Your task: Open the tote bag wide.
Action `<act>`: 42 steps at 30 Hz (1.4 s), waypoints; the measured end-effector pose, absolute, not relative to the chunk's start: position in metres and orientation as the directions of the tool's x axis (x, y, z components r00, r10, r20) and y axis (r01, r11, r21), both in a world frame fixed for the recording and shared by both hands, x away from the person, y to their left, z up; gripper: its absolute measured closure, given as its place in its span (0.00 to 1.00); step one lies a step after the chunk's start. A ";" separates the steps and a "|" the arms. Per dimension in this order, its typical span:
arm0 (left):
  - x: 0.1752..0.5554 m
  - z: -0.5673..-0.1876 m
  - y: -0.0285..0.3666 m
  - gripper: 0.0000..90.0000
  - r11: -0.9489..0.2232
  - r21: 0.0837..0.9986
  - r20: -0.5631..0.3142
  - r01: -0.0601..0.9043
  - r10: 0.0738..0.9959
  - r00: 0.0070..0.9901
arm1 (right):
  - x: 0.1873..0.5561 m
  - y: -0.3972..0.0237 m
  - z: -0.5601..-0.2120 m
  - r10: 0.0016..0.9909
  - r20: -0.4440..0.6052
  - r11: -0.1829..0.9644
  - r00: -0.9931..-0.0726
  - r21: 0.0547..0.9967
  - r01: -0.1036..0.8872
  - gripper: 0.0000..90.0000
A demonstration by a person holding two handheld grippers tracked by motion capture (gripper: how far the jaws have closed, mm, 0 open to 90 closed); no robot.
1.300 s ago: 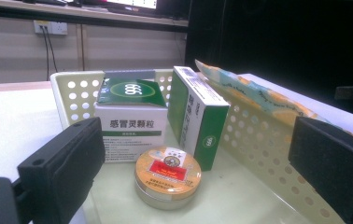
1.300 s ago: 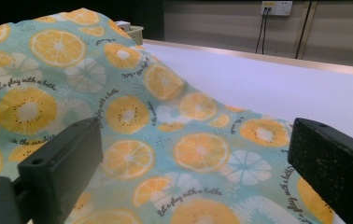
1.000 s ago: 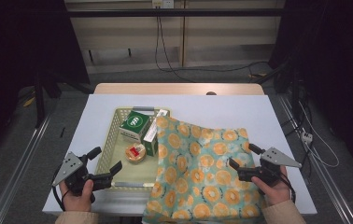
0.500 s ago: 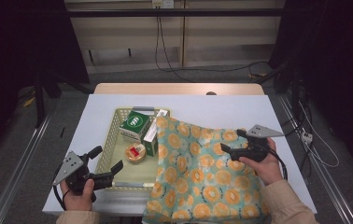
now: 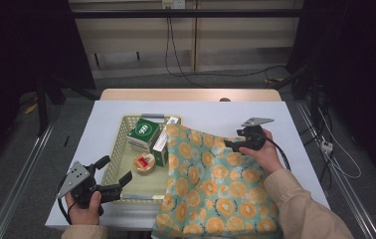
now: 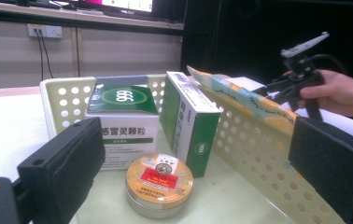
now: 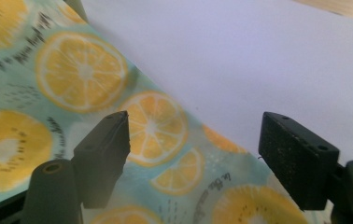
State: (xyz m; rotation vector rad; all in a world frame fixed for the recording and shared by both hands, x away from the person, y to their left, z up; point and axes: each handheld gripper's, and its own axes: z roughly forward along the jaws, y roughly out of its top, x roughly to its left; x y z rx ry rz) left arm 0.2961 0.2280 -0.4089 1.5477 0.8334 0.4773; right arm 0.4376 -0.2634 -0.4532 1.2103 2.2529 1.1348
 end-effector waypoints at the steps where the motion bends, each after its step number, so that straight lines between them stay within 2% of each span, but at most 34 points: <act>1: 0.297 -0.409 0.228 0.04 0.014 0.973 -0.165 0.230 0.740 0.652 | 0.441 -0.261 -0.455 0.809 0.044 0.345 -0.586 0.772 0.534 0.29; 8: 0.298 -0.408 0.226 0.04 -0.004 0.975 -0.146 0.220 0.738 0.659 | 0.457 -0.255 -0.466 0.806 0.031 0.393 -0.590 0.719 0.573 0.35; 11: 0.298 -0.408 0.225 0.04 -0.002 0.975 -0.150 0.223 0.734 0.662 | 0.455 -0.257 -0.464 0.784 0.040 0.407 -0.619 0.720 0.562 0.51; 12: 0.299 -0.408 0.225 0.04 -0.001 0.975 -0.149 0.220 0.732 0.665 | 0.455 -0.257 -0.464 0.784 0.040 0.407 -0.619 0.720 0.562 0.51; 13: 0.299 -0.407 0.224 0.04 0.006 0.976 -0.153 0.218 0.732 0.664 | 0.453 -0.257 -0.464 0.781 0.038 0.412 -0.624 0.719 0.560 0.57; 14: 0.299 -0.407 0.224 0.04 0.009 0.976 -0.154 0.216 0.730 0.665 | 0.451 -0.255 -0.461 0.760 0.037 0.438 -0.649 0.709 0.553 0.76; 15: 0.299 -0.406 0.224 0.04 0.006 0.977 -0.149 0.213 0.731 0.666 | 0.450 -0.255 -0.460 0.743 0.048 0.450 -0.668 0.703 0.551 0.87; 16: 0.299 -0.406 0.224 0.04 0.002 0.977 -0.147 0.213 0.732 0.666 | 0.450 -0.255 -0.460 0.743 0.048 0.450 -0.668 0.703 0.551 0.87; 17: 0.299 -0.406 0.224 0.04 0.000 0.977 -0.145 0.213 0.732 0.666 | 0.447 -0.254 -0.459 0.723 0.077 0.454 -0.686 0.696 0.557 1.00; 22: 0.298 -0.406 0.224 0.04 0.002 0.976 -0.148 0.216 0.735 0.662 | 0.447 -0.253 -0.458 0.739 0.094 0.434 -0.667 0.691 0.578 1.00; 24: 0.297 -0.406 0.224 0.04 -0.005 0.977 -0.140 0.213 0.736 0.662 | 0.448 -0.254 -0.455 0.748 0.072 0.435 -0.660 0.698 0.569 1.00; 31: 0.300 -0.407 0.221 0.04 -0.021 0.975 -0.136 0.220 0.726 0.674 | 0.461 -0.275 -0.443 0.796 0.080 0.366 -0.600 0.725 0.583 1.00; 35: 0.300 -0.407 0.221 0.04 -0.014 0.975 -0.142 0.221 0.727 0.672 | 0.477 -0.290 -0.434 0.853 0.082 0.286 -0.515 0.751 0.595 1.00; 42: 0.302 -0.404 0.218 0.04 -0.020 0.977 -0.131 0.211 0.724 0.677 | 0.520 -0.317 -0.420 0.923 0.043 0.211 -0.382 0.774 0.597 1.00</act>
